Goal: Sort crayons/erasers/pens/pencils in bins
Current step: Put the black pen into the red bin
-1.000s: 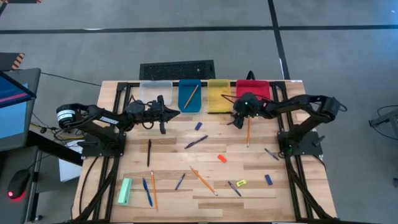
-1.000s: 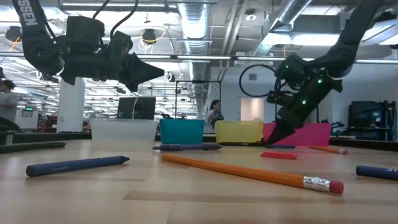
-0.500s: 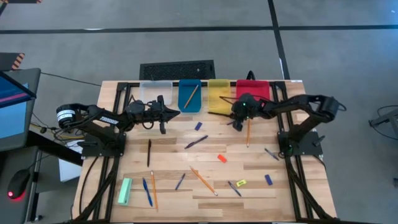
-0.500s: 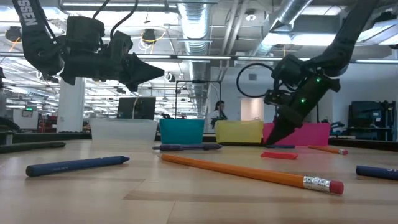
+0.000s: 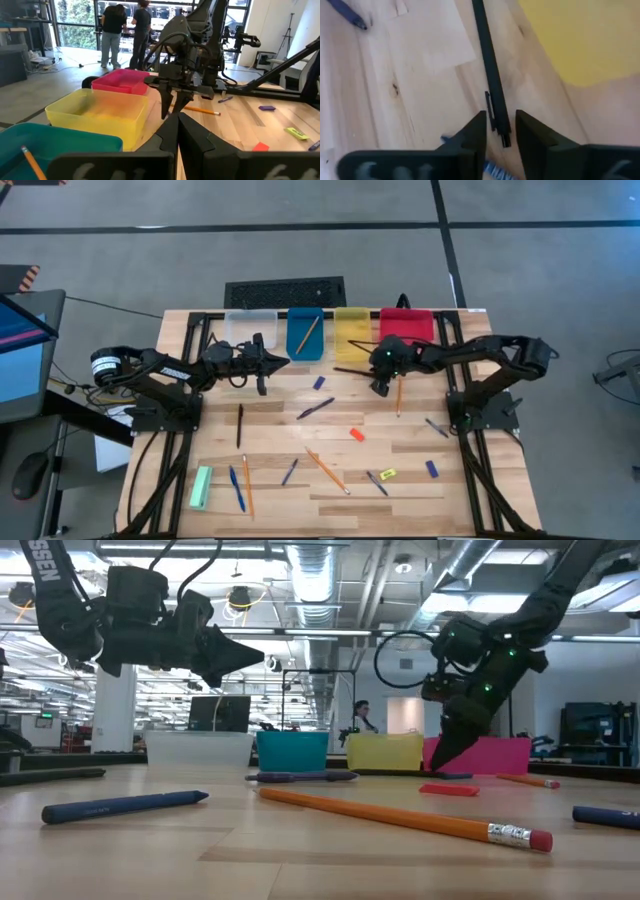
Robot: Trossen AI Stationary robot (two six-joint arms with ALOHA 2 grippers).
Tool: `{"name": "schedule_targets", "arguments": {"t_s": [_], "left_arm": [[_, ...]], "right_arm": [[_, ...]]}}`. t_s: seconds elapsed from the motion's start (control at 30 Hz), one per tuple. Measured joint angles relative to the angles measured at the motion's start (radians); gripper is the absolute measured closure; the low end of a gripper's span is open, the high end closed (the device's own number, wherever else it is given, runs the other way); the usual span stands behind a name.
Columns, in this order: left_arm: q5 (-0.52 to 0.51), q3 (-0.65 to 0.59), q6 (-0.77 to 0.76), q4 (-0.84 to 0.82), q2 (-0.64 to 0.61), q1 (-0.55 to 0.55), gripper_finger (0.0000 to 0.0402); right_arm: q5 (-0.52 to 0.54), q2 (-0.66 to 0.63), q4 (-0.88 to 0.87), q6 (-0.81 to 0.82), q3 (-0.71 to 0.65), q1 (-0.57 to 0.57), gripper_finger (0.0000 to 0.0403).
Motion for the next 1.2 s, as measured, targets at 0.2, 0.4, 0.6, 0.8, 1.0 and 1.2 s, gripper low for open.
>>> {"name": "schedule_targets", "arguments": {"t_s": [0.2, 0.4, 0.6, 0.8, 1.0, 1.2], "left_arm": [[0.0, 0.0, 0.0, 0.0, 0.0, 0.0, 0.0401], [0.0, 0.0, 0.0, 0.0, 0.0, 0.0, 0.0401], [0.0, 0.0, 0.0, 0.0, 0.0, 0.0, 0.0401], [0.002, 0.0, -0.001, 0.001, 0.0, 0.0, 0.0401], [0.002, 0.0, -0.002, 0.002, 0.0, 0.0, 0.0401], [0.002, 0.0, -0.002, 0.003, 0.0, 0.0, 0.0401]], "right_arm": [[0.025, 0.004, -0.018, 0.002, 0.037, 0.02, 0.0228], [0.029, 0.009, -0.042, -0.014, 0.037, 0.024, 0.0225], [0.043, 0.077, -0.009, -0.022, 0.038, 0.04, 0.0253], [0.043, 0.136, 0.032, -0.021, 0.047, 0.044, 0.0271], [0.043, 0.146, -0.028, -0.025, 0.073, 0.044, 0.0309], [0.048, 0.149, -0.119, -0.057, 0.118, 0.058, 0.0341]]}}
